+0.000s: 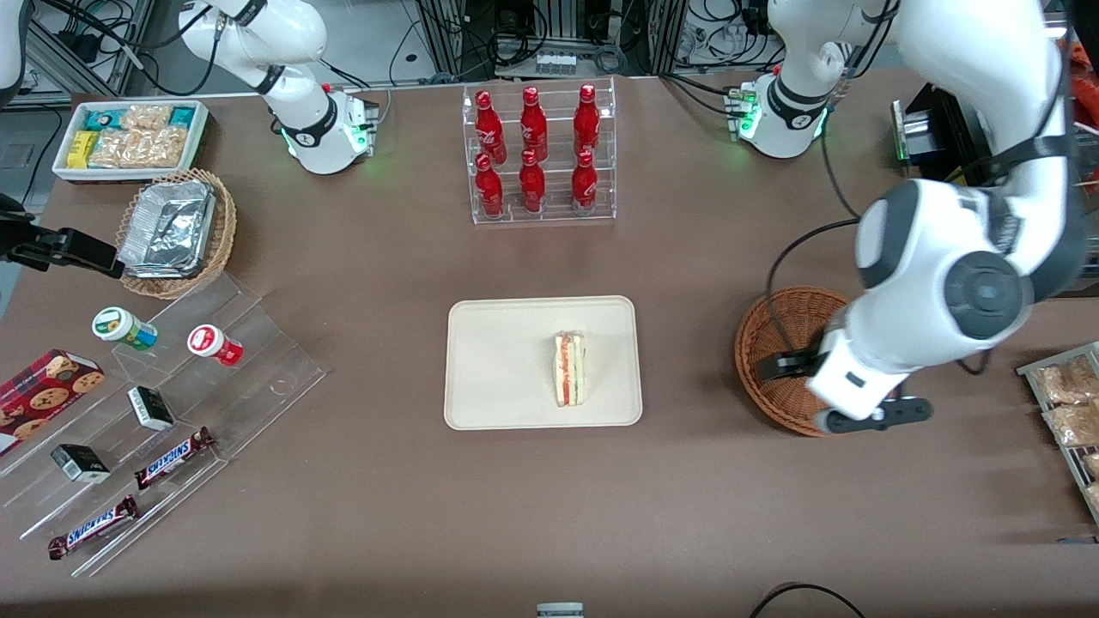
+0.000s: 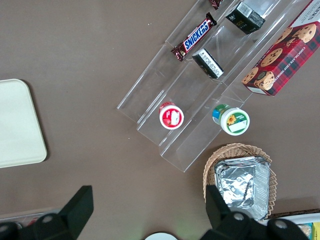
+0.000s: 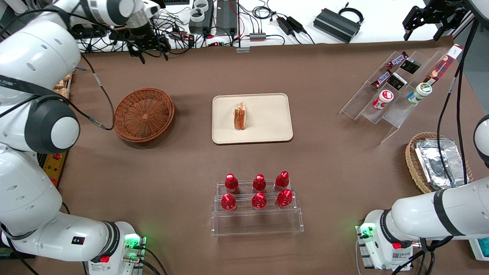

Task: Place sandwich from basket to tray

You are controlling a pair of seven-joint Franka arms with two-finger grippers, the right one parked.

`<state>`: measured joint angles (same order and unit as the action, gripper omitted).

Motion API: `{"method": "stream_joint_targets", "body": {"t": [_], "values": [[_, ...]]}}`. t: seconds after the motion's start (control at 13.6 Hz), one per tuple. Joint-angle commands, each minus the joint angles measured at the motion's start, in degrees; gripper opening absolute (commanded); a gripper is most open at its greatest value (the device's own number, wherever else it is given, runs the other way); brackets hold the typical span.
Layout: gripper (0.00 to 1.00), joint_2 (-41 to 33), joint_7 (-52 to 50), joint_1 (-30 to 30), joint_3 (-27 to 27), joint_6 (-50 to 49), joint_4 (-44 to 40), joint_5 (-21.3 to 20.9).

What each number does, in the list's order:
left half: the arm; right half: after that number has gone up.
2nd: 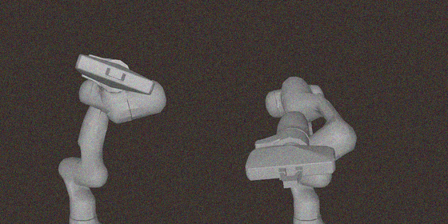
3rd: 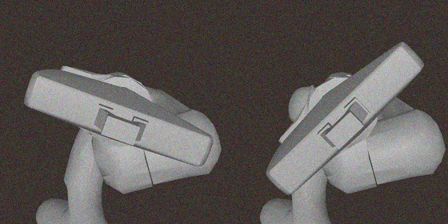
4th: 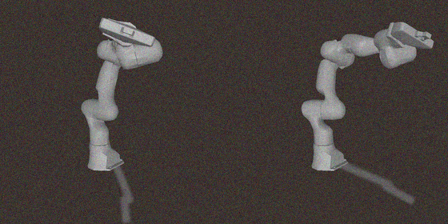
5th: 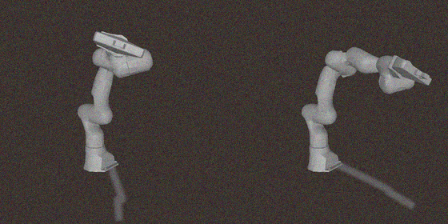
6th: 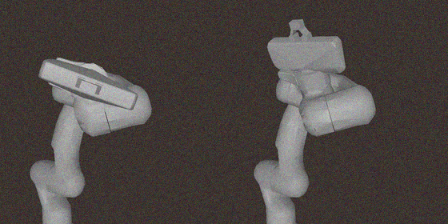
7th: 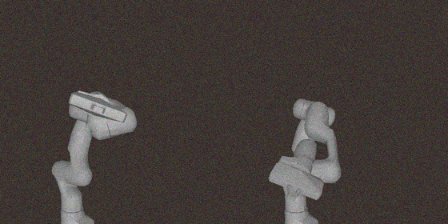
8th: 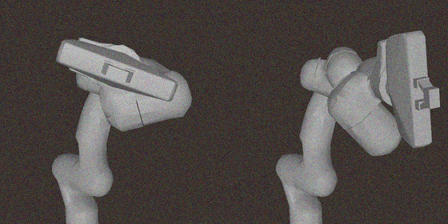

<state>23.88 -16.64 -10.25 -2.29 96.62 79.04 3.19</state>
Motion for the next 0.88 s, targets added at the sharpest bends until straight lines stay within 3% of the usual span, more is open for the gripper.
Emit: {"method": "stream_joint_targets", "body": {"t": [0.0,0.59,0.81], "values": [[1.00,-4.0,3.2,1.4,-0.4,-4.2,1.6,-0.6],[1.00,-18.0,6.6,6.1,0.6,-16.6,5.1,-1.8],[1.00,-24.6,6.5,7.6,0.4,-17.0,10.0,-1.8]]}}
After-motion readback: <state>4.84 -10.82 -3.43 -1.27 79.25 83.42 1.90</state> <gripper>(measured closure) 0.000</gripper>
